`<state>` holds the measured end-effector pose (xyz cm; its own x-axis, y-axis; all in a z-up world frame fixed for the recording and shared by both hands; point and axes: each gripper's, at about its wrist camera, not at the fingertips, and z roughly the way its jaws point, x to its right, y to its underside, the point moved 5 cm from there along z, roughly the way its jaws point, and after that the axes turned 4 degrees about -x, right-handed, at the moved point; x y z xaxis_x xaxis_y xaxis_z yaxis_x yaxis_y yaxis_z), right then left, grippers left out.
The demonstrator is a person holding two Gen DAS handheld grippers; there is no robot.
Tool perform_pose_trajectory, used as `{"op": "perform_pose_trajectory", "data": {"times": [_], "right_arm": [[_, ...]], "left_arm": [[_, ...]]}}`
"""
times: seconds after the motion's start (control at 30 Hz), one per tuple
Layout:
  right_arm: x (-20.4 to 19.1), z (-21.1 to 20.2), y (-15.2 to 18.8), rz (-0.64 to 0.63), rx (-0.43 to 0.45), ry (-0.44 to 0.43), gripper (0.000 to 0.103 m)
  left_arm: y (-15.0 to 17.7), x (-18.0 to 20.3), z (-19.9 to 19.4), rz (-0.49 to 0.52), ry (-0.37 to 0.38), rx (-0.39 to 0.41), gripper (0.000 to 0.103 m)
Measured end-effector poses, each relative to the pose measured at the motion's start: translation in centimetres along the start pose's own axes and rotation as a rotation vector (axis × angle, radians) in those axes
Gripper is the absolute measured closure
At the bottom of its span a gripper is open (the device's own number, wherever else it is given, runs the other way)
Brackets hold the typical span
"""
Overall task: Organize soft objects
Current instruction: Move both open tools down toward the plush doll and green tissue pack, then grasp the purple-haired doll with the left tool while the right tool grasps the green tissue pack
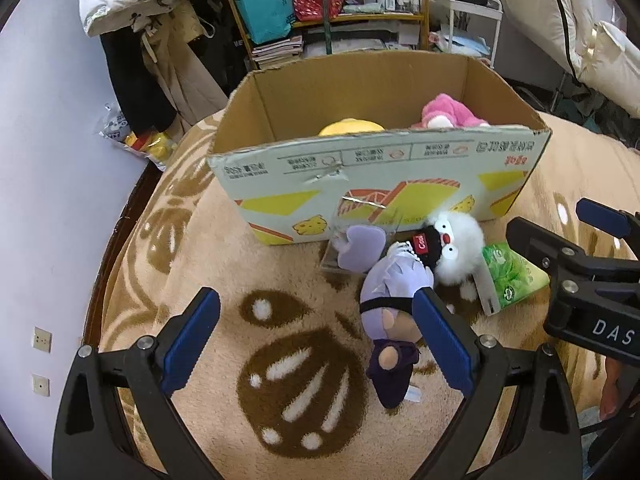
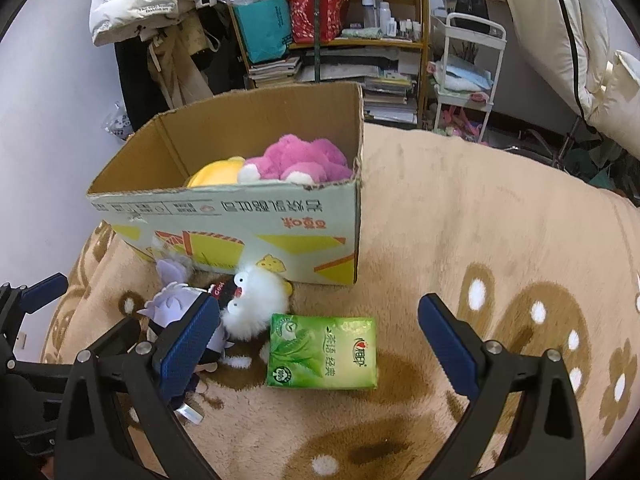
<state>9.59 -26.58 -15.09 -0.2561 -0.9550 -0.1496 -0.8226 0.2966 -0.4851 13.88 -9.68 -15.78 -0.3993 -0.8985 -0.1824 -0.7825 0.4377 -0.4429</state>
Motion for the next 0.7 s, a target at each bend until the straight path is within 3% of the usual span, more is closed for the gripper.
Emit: {"op": "perform_pose_trajectory", "data": {"times": [0.33, 0.7], "right_arm": [[0.6, 1.3, 0.6, 0.021, -0.063, 0.004, 0.0], [1.3, 4.1, 2.6, 0.054, -0.225, -0.003, 0.0]], "left_arm": [[0.5, 1.0, 2.0, 0.031, 0.023, -0.064, 0.007], [1.0, 1.6, 4.6, 0.017, 0.088, -0.15, 0.007]]}}
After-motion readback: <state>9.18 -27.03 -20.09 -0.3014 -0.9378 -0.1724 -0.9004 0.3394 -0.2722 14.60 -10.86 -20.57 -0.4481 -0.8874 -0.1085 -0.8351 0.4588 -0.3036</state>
